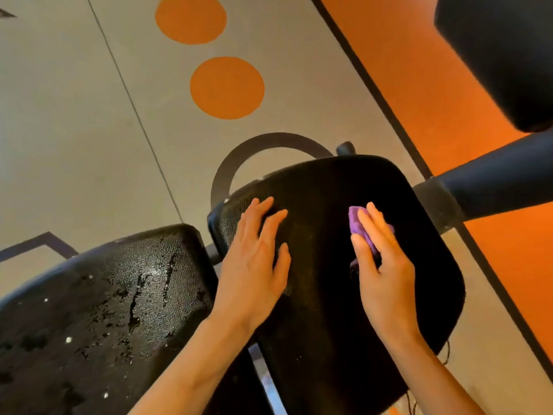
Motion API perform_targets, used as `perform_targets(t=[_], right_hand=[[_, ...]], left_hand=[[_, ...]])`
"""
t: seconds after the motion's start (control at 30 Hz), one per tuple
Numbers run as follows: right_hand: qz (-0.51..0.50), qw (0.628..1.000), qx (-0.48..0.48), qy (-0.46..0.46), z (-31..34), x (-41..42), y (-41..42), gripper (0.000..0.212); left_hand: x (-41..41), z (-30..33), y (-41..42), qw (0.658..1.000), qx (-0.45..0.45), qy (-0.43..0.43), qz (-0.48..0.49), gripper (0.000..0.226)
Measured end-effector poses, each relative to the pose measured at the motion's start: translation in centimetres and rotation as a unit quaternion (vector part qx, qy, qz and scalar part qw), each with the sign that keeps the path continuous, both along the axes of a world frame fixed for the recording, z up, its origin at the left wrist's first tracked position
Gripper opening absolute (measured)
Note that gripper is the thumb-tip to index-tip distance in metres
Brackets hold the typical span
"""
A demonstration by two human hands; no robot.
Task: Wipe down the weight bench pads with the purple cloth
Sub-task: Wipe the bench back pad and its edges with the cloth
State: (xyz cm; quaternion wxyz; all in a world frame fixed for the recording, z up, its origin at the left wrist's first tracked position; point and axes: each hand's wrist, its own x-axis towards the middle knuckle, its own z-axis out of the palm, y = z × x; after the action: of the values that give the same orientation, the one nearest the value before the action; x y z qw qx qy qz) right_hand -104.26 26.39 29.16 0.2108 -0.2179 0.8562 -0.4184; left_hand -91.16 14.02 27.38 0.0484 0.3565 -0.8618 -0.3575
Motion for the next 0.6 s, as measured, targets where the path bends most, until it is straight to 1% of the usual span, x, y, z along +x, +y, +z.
perform_targets(t=[0.1,0.23,0.37,0.5,0.6], right_hand=[[0.029,1.000,-0.001,0.004,-0.4,-3.3,-1.5,0.046],[0.052,0.998,0.023,0.019,-1.3,-7.8,-3.2,0.046],[0.056,0.998,0.036,0.012,-2.1,-11.9,-5.0,0.044],[0.096,0.993,0.060,0.021,-3.6,-15.1,-6.7,0.043],[0.134,0.987,0.079,0.031,-4.8,-16.7,-7.9,0.044]], left_hand=[[-2.4,-0.4,-0.9,1.000,0.007,-0.006,0.014,0.050],[-5.7,-1.0,-2.1,1.000,0.008,-0.015,0.017,0.052],[-8.9,-1.8,-3.3,1.000,-0.015,-0.013,0.008,0.050],[-11.5,-3.1,-5.2,0.999,-0.041,-0.017,0.024,0.047],[-12.6,-3.9,-7.0,0.997,-0.054,-0.035,0.039,0.046]])
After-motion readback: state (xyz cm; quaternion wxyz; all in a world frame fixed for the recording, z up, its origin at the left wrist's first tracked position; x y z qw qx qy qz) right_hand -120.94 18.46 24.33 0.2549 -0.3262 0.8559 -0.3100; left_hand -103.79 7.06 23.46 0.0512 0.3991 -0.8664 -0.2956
